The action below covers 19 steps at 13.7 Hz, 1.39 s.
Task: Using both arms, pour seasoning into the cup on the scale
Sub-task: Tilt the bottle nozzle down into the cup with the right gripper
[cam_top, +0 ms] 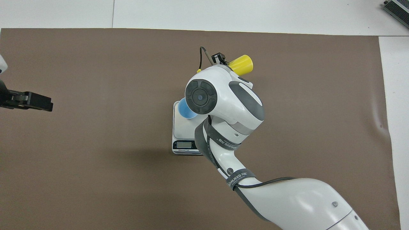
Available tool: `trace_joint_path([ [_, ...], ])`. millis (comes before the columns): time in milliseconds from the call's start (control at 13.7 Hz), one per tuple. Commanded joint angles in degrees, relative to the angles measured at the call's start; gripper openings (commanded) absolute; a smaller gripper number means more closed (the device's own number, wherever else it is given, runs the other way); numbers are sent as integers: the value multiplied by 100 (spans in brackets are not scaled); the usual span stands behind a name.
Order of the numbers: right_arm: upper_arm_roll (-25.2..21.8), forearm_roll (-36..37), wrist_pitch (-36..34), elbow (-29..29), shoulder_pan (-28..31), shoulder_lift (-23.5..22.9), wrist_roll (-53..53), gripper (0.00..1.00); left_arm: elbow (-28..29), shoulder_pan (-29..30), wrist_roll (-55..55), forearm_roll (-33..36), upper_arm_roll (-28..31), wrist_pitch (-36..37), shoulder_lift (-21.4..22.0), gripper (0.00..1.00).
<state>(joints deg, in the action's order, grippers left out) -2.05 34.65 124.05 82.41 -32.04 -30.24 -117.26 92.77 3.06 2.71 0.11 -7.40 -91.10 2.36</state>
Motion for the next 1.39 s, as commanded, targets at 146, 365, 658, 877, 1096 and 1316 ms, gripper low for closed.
trace_joint_path([
  [146,-14,761,251,91,-144,18,-174,0,207,90,19,-90,-43,4,186,100],
  [365,-14,1646,557,240,-320,27,-856,0,215,90,19,-90,-43,4,186,100],
  [658,-5,3045,927,846,-364,290,-1203,0,216,90,19,-90,-43,4,195,100],
  [877,-5,3441,910,1057,-575,404,-1212,0,216,90,19,-90,-43,4,195,100],
  [1096,-23,3714,814,1443,-829,624,-1212,0,216,90,19,-90,-43,4,195,100],
  [1316,-14,4723,849,1962,-821,835,-1587,0,216,90,19,-90,-43,4,195,100],
])
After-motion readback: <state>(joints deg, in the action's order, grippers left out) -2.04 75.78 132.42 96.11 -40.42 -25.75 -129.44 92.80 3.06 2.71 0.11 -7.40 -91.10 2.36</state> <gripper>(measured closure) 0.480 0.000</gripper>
